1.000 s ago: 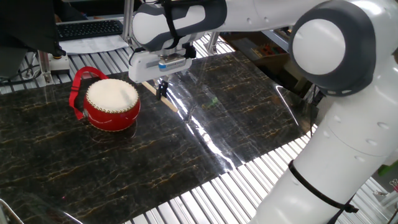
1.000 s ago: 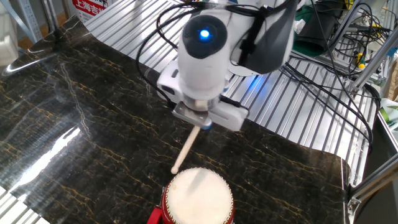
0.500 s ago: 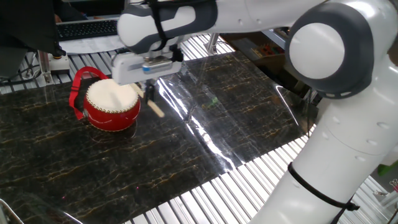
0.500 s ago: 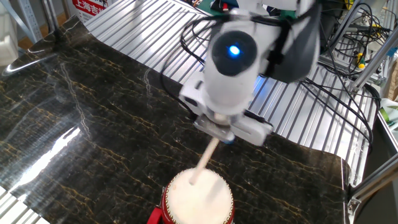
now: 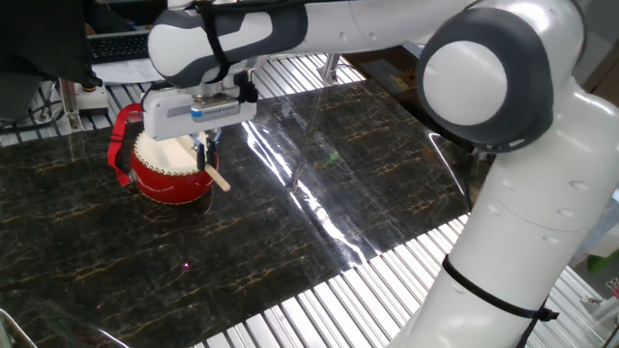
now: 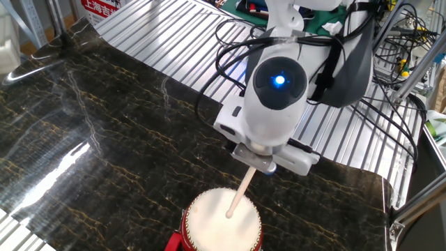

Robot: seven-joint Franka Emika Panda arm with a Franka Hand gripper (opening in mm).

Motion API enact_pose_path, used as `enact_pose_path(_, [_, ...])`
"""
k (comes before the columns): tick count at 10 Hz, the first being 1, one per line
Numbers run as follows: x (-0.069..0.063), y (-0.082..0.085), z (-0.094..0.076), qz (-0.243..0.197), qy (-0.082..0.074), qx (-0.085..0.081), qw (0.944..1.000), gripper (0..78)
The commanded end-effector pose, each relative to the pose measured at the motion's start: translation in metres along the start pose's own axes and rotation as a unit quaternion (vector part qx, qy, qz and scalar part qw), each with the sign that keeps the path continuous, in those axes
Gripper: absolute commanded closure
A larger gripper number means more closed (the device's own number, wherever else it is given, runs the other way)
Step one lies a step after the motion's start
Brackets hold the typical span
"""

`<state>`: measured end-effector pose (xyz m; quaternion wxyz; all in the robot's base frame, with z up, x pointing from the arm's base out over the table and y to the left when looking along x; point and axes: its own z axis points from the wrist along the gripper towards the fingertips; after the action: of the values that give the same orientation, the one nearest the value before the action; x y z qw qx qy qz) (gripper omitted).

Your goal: Play the drum

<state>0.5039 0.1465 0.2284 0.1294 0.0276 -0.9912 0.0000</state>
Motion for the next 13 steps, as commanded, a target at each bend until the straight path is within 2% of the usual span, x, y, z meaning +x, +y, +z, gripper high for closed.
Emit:
enact_pose_path(1, [-0.017,0.018,0.022,-0.009,0.083,0.007,0.9964,76.4])
enact_pose_path(4, [-0.017,0.018,0.022,-0.004,0.103,0.012,0.9946,76.4])
enact_pose_path(6, [-0.017,0.018,0.022,-0.003,0.104,0.015,0.9945,76.4])
enact_pose_path(8, [-0.018,0.018,0.020,-0.006,0.102,0.008,0.9948,76.4])
enact_pose_path(10, [-0.019,0.021,-0.003,-0.001,0.102,0.008,0.9948,76.4])
enact_pose_path(12, [-0.013,0.021,-0.030,-0.007,0.102,0.004,0.9947,76.4])
enact_pose_path(13, [-0.008,0.020,-0.049,-0.010,0.102,0.002,0.9948,76.4])
